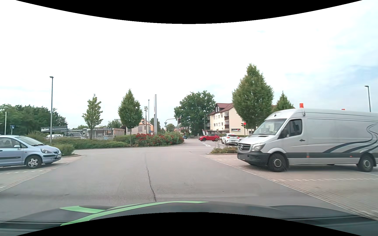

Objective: Follow the waypoints while adhering to traffic rules and regulations

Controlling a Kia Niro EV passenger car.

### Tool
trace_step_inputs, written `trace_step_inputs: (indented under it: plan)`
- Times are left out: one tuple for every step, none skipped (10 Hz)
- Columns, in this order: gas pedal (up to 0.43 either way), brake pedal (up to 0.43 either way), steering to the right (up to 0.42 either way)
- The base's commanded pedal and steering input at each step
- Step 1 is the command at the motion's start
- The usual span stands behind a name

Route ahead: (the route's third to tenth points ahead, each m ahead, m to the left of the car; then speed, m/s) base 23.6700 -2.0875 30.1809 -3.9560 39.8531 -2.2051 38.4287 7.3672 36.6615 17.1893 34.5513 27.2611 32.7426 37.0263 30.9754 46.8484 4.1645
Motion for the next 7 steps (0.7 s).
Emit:
trace_step_inputs:
  plan:
    - [0.000, 0.000, -0.283]
    - [0.000, 0.000, -0.261]
    - [0.000, 0.000, -0.241]
    - [0.000, 0.000, -0.220]
    - [0.000, 0.000, -0.198]
    - [0.000, 0.000, -0.174]
    - [0.000, 0.000, -0.156]
